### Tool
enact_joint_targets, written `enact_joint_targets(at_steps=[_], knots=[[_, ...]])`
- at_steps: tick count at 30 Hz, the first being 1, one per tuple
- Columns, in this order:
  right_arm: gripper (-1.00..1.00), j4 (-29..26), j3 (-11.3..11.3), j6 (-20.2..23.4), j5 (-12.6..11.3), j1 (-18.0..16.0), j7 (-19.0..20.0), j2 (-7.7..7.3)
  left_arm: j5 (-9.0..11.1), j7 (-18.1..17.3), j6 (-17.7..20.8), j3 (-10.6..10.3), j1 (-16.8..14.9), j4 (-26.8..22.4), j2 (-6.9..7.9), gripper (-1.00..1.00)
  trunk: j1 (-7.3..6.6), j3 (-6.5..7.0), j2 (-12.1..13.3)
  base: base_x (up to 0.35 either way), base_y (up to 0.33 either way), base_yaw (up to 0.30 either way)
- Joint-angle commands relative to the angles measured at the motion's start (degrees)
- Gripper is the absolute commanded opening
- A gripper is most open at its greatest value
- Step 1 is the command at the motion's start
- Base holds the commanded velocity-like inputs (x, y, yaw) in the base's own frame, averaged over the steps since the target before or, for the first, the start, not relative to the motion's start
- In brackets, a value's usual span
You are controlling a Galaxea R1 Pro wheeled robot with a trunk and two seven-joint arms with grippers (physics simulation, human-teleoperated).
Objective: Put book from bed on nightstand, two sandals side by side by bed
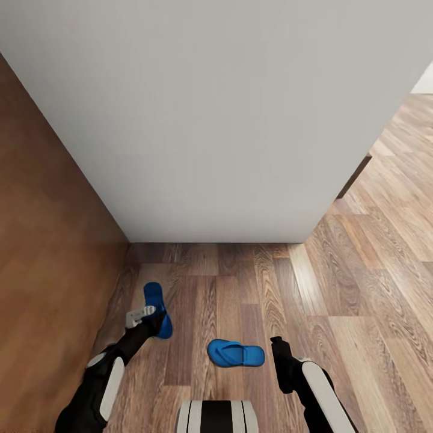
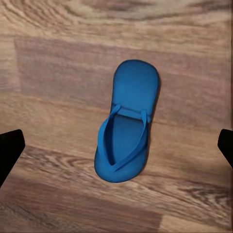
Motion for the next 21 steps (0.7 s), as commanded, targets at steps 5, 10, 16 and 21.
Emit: enact_joint_targets(at_steps=[5,10,16,21], knots=[[1.0,-0.05,0.0,-0.07,-0.23,-0.02,-0.2,0.07,4.2,-3.31,6.27,0.28,-0.03,-10.47,0.01,-1.0,0.12,-1.15,-0.08,0.0,0.0,0.0],[1.0,-0.05,0.0,-0.11,-0.16,-0.02,-0.16,0.09,6.21,-3.73,9.72,0.45,0.27,-17.13,0.02,-1.0,0.25,-2.26,-0.15,0.0,0.0,0.0],[1.0,-0.05,0.75,-0.16,0.0,-0.02,-0.14,0.09,6.75,-3.73,9.88,0.32,0.79,-18.03,-0.06,-1.0,0.4,-3.59,-0.23,0.0,0.0,0.0],[1.0,0.02,1.95,-0.16,0.04,-0.02,-0.14,0.09,6.72,-3.74,9.84,0.31,0.85,-17.98,-0.07,-1.0,0.53,-4.7,-0.3,0.0,0.0,0.0]])
